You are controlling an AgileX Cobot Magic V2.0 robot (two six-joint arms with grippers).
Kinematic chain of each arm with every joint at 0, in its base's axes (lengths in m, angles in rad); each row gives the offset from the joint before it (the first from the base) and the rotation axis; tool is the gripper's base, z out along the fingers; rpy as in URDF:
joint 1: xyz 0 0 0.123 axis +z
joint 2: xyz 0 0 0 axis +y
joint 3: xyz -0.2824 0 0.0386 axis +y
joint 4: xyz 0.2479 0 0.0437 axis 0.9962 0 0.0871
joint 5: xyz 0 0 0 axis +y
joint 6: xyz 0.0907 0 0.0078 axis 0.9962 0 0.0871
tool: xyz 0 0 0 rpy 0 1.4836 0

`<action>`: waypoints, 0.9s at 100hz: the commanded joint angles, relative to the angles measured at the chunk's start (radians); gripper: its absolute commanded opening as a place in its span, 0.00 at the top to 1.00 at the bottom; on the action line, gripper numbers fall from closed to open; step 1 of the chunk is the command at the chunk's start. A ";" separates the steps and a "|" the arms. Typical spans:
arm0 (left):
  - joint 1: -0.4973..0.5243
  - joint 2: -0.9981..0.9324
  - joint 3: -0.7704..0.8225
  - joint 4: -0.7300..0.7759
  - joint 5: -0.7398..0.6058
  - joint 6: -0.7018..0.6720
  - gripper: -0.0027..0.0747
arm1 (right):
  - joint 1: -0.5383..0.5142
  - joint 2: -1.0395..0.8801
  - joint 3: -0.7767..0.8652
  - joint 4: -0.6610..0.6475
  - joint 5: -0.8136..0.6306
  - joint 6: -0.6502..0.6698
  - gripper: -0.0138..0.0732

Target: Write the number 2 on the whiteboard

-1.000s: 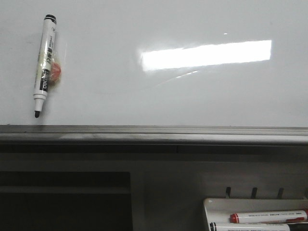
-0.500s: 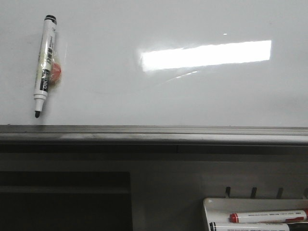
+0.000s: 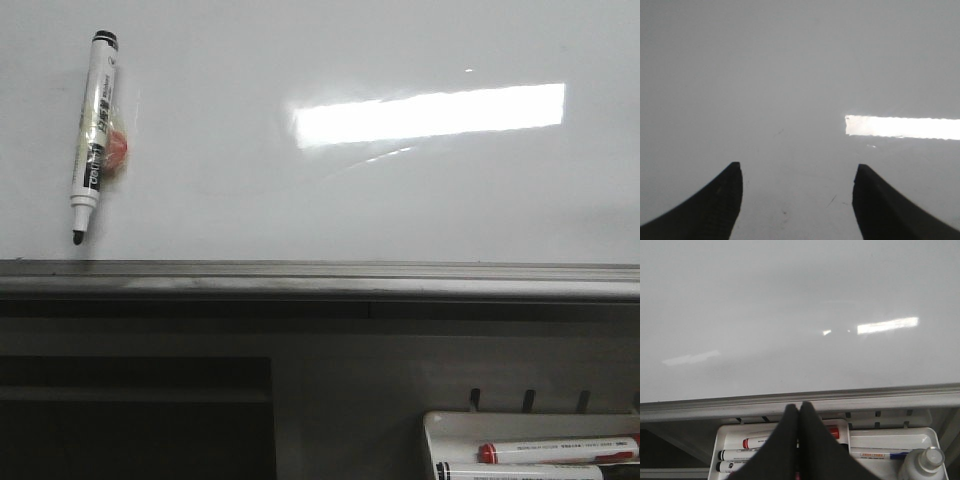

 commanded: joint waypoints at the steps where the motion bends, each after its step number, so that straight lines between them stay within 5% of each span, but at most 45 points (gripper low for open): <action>1: -0.041 0.033 -0.046 0.040 -0.107 -0.013 0.36 | 0.001 0.016 -0.038 0.011 -0.084 0.000 0.91; 20: -0.225 0.145 -0.116 0.046 -0.121 -0.013 0.37 | 0.002 0.017 -0.038 0.011 -0.113 0.000 0.91; 34: -0.399 0.264 -0.127 0.043 -0.293 -0.013 0.39 | 0.002 0.017 -0.037 0.011 -0.085 0.000 0.91; 56: -0.613 0.471 -0.127 0.035 -0.400 -0.008 0.60 | 0.002 0.017 -0.037 0.011 -0.071 0.000 0.91; 78: -0.646 0.620 -0.127 -0.092 -0.398 -0.010 0.59 | 0.002 0.017 -0.037 0.011 -0.071 0.000 0.91; 90: -0.646 0.676 -0.127 -0.097 -0.391 -0.028 0.47 | 0.002 0.017 -0.037 0.011 -0.071 0.000 0.91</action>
